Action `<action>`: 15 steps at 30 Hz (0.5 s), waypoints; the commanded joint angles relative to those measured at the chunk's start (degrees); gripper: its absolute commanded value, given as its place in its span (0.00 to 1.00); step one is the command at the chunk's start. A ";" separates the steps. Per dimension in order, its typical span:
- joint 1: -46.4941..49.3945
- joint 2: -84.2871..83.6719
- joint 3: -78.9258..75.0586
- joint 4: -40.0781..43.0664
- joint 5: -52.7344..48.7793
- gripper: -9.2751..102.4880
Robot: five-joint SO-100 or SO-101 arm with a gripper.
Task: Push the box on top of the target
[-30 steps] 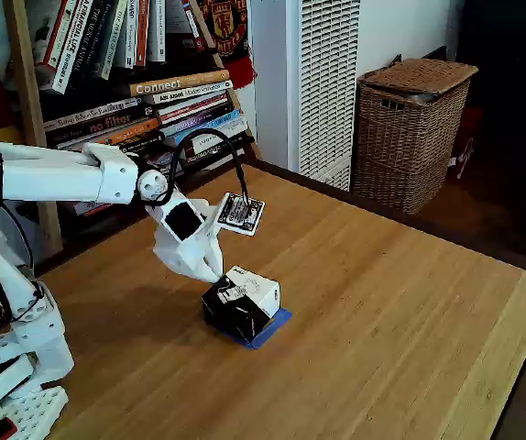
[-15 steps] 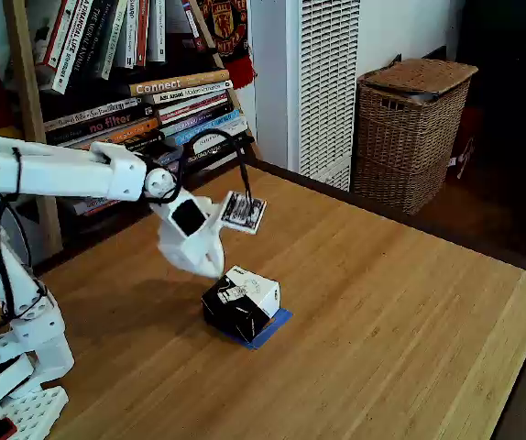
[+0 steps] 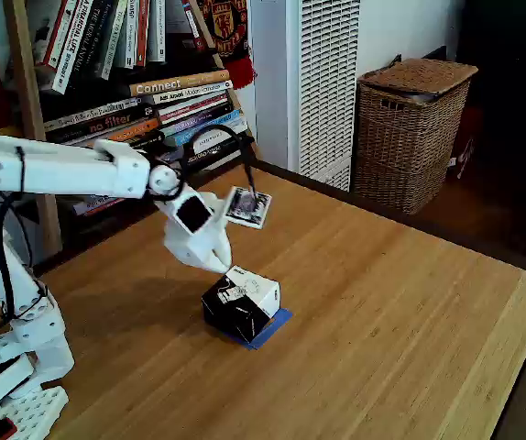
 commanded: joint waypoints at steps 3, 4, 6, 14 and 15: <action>0.44 0.00 -2.46 -1.05 -0.44 0.08; 0.62 0.00 -2.46 -1.05 -0.53 0.08; 1.05 -0.09 -2.46 -1.05 -0.79 0.08; 1.76 0.26 -2.02 -1.32 -1.76 0.08; 1.58 0.26 -2.02 -1.14 -1.76 0.08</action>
